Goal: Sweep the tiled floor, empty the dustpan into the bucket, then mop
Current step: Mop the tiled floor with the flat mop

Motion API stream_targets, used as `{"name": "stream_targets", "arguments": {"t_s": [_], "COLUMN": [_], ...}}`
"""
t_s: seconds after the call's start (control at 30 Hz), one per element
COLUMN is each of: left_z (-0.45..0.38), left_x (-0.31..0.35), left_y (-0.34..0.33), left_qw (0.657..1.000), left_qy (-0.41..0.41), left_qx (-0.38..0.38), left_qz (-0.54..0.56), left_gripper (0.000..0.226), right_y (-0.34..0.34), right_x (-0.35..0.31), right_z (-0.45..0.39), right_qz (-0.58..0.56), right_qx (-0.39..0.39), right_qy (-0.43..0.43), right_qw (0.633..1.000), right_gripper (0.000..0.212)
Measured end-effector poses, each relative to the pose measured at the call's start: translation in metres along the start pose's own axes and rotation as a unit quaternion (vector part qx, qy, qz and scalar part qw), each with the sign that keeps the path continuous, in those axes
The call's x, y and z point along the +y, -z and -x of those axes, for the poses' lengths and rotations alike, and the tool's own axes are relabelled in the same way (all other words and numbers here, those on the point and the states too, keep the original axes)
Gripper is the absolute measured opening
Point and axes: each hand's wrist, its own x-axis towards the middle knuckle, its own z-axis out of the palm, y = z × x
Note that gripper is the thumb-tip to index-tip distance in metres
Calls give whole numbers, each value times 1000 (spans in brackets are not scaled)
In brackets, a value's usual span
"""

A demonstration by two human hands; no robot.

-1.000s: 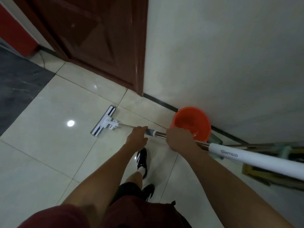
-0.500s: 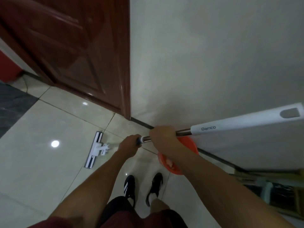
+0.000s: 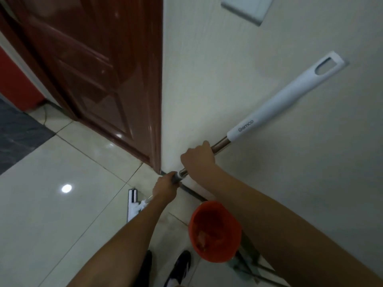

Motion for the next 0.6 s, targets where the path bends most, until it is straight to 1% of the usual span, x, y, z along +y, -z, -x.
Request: {"name": "stream_targets", "arguments": {"t_s": [0.07, 0.2, 0.3, 0.37, 0.47, 0.6], "left_z": [-6, -15, -21, -24, -30, -40], "left_x": [13, 38, 48, 53, 56, 53], "left_y": [-3, -2, -3, -3, -2, 0], "left_qw": [1000, 997, 994, 994, 995, 997], "left_qy": [10, 23, 31, 31, 37, 13], "left_qx": [20, 55, 80, 79, 59, 27], "left_qz": [14, 48, 69, 69, 78, 77], "left_gripper": [31, 21, 21, 21, 18, 17], "right_y": [6, 19, 25, 27, 26, 22], "right_x": [12, 26, 27, 29, 31, 36], "right_z": [-6, -17, -25, -29, -34, -39], "right_qz": [14, 41, 76, 78, 77, 76], "right_qx": [17, 53, 68, 71, 65, 49], "right_qy": [7, 20, 30, 32, 24, -1], "right_qw": [1000, 998, 994, 994, 995, 996], "right_gripper": [5, 10, 15, 16, 23, 21]}}
